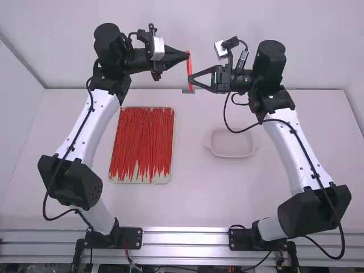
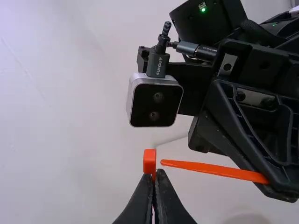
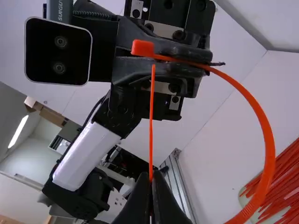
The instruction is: Fasten the cable tie
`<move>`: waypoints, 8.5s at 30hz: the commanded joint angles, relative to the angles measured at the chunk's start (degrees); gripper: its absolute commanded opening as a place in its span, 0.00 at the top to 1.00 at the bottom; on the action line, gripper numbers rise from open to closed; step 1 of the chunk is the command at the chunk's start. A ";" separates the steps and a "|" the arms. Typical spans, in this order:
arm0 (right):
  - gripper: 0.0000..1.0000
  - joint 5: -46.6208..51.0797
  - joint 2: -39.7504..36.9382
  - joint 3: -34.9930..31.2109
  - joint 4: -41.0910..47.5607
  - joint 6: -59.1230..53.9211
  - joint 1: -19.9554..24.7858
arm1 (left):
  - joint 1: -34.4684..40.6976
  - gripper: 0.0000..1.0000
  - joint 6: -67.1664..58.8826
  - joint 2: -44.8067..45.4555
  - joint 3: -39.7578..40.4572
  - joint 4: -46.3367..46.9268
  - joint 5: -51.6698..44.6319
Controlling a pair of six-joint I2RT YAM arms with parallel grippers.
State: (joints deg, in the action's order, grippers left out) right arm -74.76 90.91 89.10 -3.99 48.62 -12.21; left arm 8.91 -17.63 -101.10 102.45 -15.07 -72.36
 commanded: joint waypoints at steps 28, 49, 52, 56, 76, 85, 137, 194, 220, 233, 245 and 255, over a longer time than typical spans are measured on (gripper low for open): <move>1.00 -1.92 -0.22 0.07 -0.04 -2.56 0.17 | 0.13 0.98 0.24 0.70 -0.22 -0.22 -3.58; 1.00 -1.84 -0.22 0.07 -0.26 -1.95 0.17 | 1.51 0.98 0.24 0.70 -0.20 -0.31 -3.32; 1.00 -1.31 -0.22 0.07 -0.28 -0.85 0.17 | 2.10 0.98 0.20 0.70 -0.22 -0.20 -3.32; 1.00 -0.33 -0.22 0.09 -0.26 -0.50 0.33 | 2.40 0.98 0.13 0.70 -0.22 -0.22 -3.34; 1.00 -0.57 -0.22 0.07 -10.60 11.63 2.51 | 2.38 0.98 -2.40 0.70 -0.22 2.60 -8.94; 1.00 1.62 -0.22 0.07 -10.60 11.61 2.43 | 4.07 0.98 -2.14 0.70 -0.22 2.82 -9.35; 0.55 -1.36 -0.22 0.07 -10.64 14.58 7.28 | 8.35 0.98 -1.46 0.70 -2.40 6.03 -7.13; 0.71 -4.31 -0.20 0.07 -10.12 9.66 9.90 | 8.39 0.98 29.05 0.70 -34.21 -30.38 -4.70; 0.63 -3.21 -0.20 0.07 9.18 -7.56 3.52 | 5.86 0.98 52.81 0.70 -28.72 -55.67 -4.74; 1.00 -3.15 -0.20 0.07 9.20 -11.17 4.39 | 5.11 0.01 49.09 0.70 -27.78 -44.63 0.70; 1.00 -1.99 -0.20 0.07 19.82 -22.64 13.79 | 0.37 0.01 41.72 0.70 -27.78 -19.63 1.95; 1.00 34.95 -0.20 0.04 48.30 -42.10 13.75 | -5.25 0.01 32.50 0.70 -27.78 10.58 1.44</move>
State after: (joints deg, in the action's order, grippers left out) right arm -54.76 91.70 88.20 42.72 13.54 3.51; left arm 5.34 20.71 -100.33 73.56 -7.68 -70.02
